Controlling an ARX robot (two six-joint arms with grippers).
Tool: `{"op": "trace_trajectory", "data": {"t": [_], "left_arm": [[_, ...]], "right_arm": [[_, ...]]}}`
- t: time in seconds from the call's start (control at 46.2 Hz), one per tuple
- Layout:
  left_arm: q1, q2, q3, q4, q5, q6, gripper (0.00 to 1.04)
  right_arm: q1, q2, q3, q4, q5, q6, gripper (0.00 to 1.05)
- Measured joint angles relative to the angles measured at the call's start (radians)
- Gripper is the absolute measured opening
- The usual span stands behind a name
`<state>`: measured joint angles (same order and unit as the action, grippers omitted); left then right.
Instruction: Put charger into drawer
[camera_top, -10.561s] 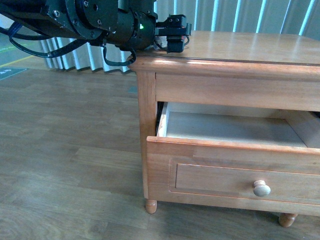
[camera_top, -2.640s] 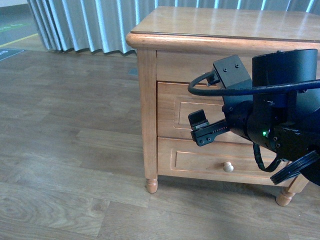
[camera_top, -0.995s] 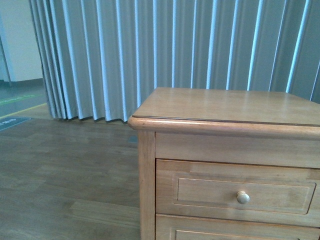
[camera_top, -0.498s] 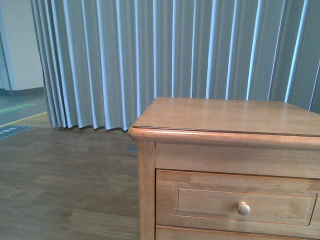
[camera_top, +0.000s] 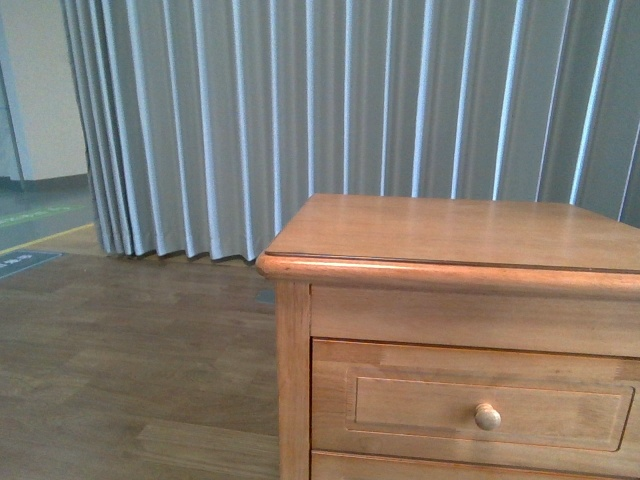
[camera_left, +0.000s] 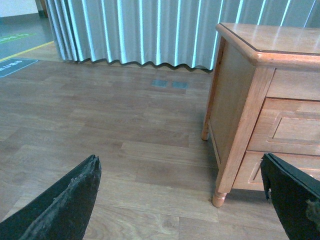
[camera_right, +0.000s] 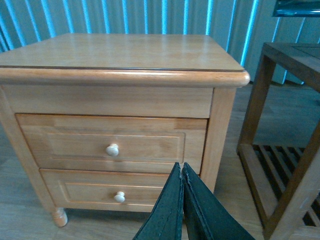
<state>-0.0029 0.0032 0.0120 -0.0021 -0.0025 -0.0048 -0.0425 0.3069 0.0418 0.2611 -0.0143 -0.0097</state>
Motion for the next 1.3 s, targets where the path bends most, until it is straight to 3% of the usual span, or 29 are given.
{"op": "trace_trajectory", "data": {"t": [0.087, 0.433, 0.563, 1.06, 1.298], "left_arm": [[0.0, 0.0, 0.0, 0.0, 0.0, 0.0, 0.99], [0.0, 0.0, 0.0, 0.0, 0.0, 0.0, 0.99], [0.0, 0.0, 0.0, 0.0, 0.0, 0.0, 0.99], [0.0, 0.0, 0.0, 0.0, 0.0, 0.0, 0.99], [0.0, 0.0, 0.0, 0.0, 0.0, 0.0, 0.99]], "right_arm": [[0.036, -0.031, -0.014, -0.01, 0.006, 0.0, 0.02], [0.039, -0.134, -0.037, -0.085, 0.013, 0.0, 0.02], [0.039, -0.287, -0.036, -0.254, 0.013, 0.0, 0.02], [0.039, -0.303, -0.036, -0.26, 0.013, -0.001, 0.03], [0.039, -0.303, -0.036, -0.261, 0.013, 0.0, 0.59]]}}
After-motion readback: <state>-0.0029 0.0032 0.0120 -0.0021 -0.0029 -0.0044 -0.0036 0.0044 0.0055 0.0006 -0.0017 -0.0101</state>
